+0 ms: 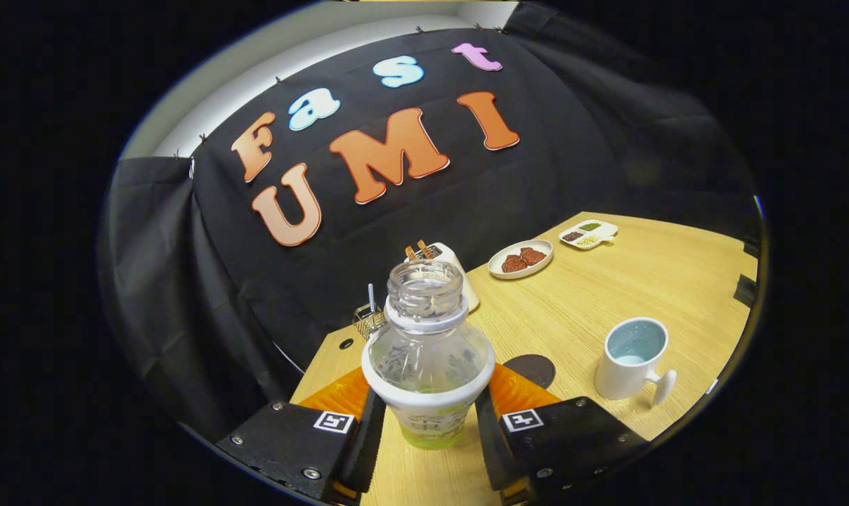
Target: Take the bottle from table, then pour the juice into the cup, finally place the bottle on the coaster
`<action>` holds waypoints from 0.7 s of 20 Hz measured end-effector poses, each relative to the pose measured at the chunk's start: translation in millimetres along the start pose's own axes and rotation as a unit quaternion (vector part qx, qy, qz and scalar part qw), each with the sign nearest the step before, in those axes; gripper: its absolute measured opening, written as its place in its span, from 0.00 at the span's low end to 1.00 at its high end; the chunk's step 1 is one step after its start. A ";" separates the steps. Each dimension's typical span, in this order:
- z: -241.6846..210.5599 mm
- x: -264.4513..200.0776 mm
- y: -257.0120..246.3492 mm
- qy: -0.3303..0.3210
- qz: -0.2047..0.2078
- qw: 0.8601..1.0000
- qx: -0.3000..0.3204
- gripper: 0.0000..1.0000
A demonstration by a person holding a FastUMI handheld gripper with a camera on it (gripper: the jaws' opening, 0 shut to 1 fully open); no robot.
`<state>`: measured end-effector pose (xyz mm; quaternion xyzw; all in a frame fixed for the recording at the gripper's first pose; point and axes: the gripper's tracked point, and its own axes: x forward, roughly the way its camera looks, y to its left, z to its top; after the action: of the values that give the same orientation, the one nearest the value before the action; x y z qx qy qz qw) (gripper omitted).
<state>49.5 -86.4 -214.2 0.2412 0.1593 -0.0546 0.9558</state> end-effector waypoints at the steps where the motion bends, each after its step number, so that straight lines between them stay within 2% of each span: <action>1: 3.2 1.3 -0.4 -0.001 0.003 1.000 0.016 0.62; 6: 11.2 10.8 -4.8 -0.002 0.020 0.993 0.118 0.62; 14: 19.5 22.2 -19.2 0.000 0.021 0.976 0.218 0.62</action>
<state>72.5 -113.2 -213.8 0.4470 0.1387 -0.0674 0.8811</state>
